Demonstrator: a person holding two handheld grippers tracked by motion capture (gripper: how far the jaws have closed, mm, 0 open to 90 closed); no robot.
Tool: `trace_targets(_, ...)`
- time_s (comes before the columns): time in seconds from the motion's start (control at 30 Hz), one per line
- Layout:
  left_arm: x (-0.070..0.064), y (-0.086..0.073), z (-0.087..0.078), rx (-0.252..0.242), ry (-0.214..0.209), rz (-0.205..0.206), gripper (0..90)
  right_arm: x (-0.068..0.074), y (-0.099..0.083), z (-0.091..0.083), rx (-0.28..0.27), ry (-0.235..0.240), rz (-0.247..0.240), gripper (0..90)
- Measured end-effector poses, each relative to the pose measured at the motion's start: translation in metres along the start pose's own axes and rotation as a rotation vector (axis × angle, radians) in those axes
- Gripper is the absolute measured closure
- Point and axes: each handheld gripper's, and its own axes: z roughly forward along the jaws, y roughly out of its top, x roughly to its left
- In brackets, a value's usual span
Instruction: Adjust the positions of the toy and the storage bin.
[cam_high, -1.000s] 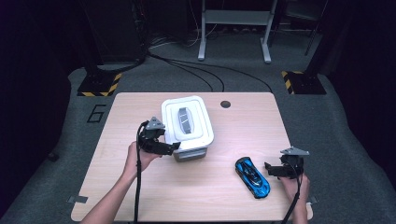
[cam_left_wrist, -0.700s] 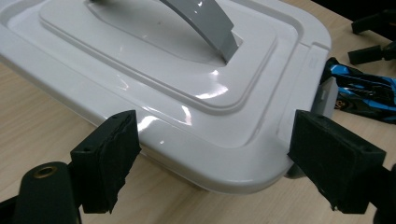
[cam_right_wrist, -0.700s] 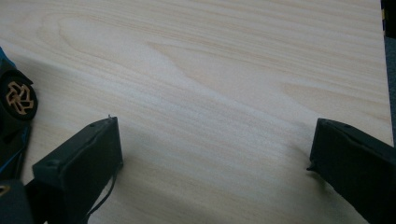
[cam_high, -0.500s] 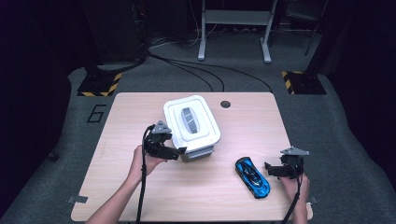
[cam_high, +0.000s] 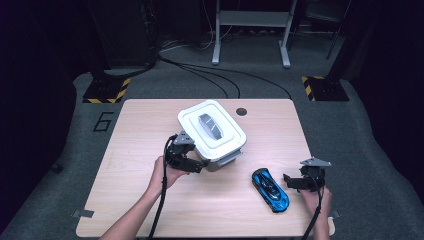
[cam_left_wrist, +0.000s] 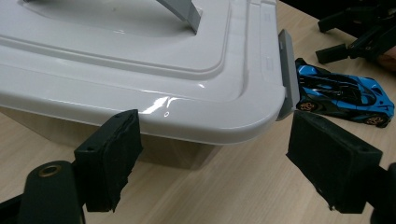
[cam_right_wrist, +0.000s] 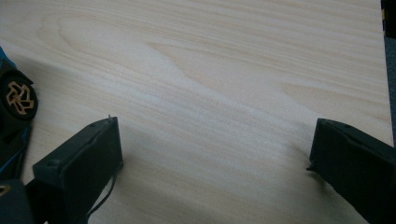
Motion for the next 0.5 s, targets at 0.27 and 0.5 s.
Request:
trace_targets(0.27, 0.008, -0.021, -0.011, 0.007, 0.048, -0.009, 14.4, 0.0, 0.0, 0.0, -0.001, 0.001, -0.001, 1.5)
trace_targets(0.5, 0.024, -0.051, -0.013, 0.027, 0.079, -0.057, 8.5, 0.0, 0.0, 0.0, -0.001, 0.001, 0.0, 1.4)
